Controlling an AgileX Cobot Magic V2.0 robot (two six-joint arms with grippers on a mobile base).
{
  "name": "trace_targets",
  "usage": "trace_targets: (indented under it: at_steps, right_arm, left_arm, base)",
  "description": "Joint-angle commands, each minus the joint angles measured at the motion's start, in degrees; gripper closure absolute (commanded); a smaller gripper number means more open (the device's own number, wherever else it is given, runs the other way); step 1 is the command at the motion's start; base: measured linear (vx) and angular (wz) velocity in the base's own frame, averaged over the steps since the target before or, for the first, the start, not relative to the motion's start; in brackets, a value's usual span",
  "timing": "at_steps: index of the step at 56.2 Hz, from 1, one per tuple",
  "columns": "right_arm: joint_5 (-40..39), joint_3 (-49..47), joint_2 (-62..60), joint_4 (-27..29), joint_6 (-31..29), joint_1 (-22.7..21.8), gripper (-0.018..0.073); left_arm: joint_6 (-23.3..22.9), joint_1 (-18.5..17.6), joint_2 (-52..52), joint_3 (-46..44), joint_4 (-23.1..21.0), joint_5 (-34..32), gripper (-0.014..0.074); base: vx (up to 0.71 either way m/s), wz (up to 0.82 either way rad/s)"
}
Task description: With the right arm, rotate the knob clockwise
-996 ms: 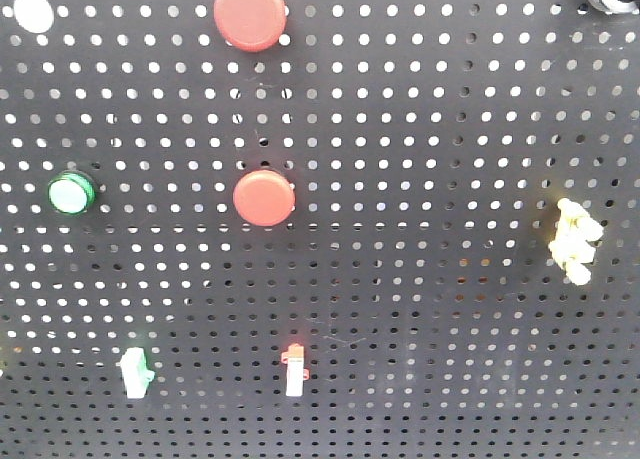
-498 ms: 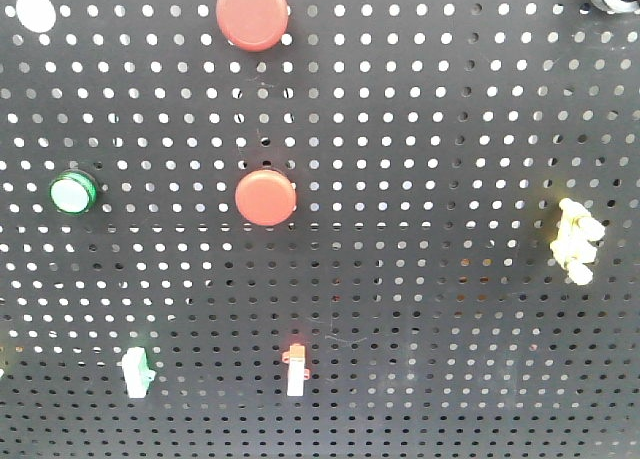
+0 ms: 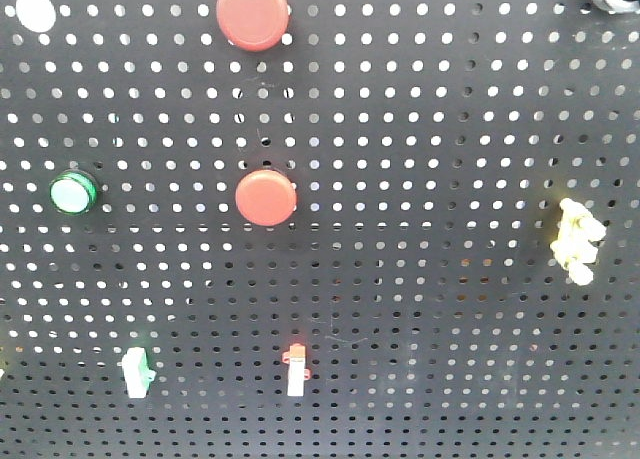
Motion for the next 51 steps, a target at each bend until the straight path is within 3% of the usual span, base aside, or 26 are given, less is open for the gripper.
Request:
trace_targets:
  at_steps: [1,8,22,35,41,51]
  right_arm:
    - [-1.25,-10.99,8.78,-0.68,-1.38,-0.19,0.0566]
    - [-0.6,-19.7,17.09,-0.04,0.08,-0.19,0.0566]
    - [-0.97,-25.99,22.93,3.43,6.89,-0.19,0.0566]
    - [6.47,-32.25,27.02,-0.53,2.79,0.21,0.0566]
    - [9.82,-36.96,30.54,-0.17,-4.2,5.12,0.0566]
    - [12.32,-43.27,37.31,-0.9,-16.69,21.58,0.0566]
  left_arm:
    - [-0.11,-0.45,-0.91,1.87,-0.34,-4.9,0.0603]
    - [-0.11,-0.45,-0.91,1.87,-0.34,-4.9,0.0603]
    - [-0.11,-0.45,-0.91,1.87,-0.34,-4.9,0.0603]
    - [-0.11,-0.45,-0.91,1.87,-0.34,-4.9,0.0603]
    - [-0.11,-0.45,-0.91,1.87,-0.34,-4.9,0.0603]
    - [-0.11,-0.45,-0.91,1.87,-0.34,-4.9,0.0603]
  base:
    - [0.0,0.0]
    - [0.0,0.0]
    - [0.0,0.0]
    - [0.0,0.0]
    - [0.0,0.0]
    - [0.0,0.0]
